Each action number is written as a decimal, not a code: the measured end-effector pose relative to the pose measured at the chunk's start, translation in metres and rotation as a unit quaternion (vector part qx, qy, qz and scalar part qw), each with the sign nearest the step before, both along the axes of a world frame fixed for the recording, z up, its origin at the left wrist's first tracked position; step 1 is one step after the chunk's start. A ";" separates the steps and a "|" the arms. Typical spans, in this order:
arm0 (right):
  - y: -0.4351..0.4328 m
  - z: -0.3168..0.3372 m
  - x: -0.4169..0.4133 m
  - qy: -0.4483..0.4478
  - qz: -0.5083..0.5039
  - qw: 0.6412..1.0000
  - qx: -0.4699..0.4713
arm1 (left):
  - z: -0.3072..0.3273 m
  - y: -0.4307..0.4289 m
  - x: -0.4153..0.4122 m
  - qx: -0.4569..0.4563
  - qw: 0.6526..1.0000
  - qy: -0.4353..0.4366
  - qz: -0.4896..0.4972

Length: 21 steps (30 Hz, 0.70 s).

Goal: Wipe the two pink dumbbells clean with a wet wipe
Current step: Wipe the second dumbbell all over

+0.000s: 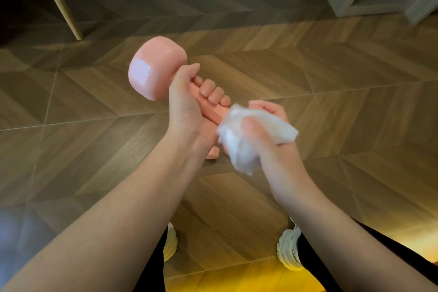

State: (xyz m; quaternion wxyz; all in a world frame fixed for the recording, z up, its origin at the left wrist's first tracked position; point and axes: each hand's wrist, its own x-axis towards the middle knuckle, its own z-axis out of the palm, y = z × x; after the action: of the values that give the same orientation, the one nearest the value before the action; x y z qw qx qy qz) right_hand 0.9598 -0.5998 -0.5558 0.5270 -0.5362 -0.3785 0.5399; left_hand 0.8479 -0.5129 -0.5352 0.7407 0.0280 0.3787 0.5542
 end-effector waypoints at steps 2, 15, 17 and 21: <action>0.002 0.002 0.001 0.045 -0.003 0.998 -0.038 | 0.000 -0.001 0.000 0.010 1.000 0.009 -0.004; -0.003 0.002 0.015 0.071 0.151 0.984 -0.060 | -0.002 -0.004 -0.002 0.057 0.998 0.018 -0.028; -0.005 0.002 0.014 0.057 0.127 0.989 -0.047 | -0.004 -0.005 -0.003 0.039 0.998 0.013 -0.036; -0.005 0.001 0.012 0.003 0.040 0.998 -0.038 | -0.006 -0.006 -0.001 0.001 1.000 0.001 -0.029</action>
State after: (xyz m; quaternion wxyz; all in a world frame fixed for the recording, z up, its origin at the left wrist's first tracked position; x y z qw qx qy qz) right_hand 0.9721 -0.6053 -0.5545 0.4856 -0.5387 -0.3767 0.5763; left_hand 0.8473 -0.5188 -0.5412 0.7560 0.0400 0.3783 0.5327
